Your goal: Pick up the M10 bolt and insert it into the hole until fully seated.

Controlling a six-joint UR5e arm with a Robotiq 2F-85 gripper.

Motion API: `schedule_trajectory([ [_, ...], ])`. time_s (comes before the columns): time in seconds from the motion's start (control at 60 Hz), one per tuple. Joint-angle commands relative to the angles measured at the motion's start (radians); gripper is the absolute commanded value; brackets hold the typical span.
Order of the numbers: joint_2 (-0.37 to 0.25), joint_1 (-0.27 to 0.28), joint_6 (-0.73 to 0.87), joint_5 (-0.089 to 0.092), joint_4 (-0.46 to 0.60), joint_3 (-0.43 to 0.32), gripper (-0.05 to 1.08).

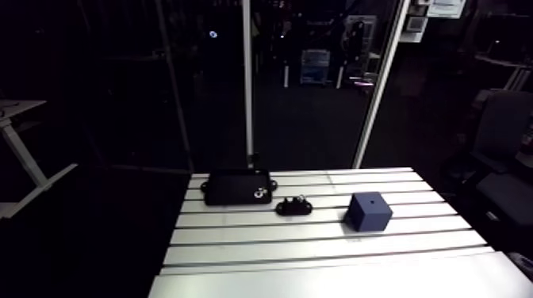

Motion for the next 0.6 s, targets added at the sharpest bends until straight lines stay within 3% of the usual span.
schedule_trajectory([
  [0.017, 0.037, 0.078, 0.000, 0.005, 0.003, 0.023, 0.01],
  [0.6, 0.050, 0.080, 0.000, 0.000, -0.005, 0.026, 0.01],
])
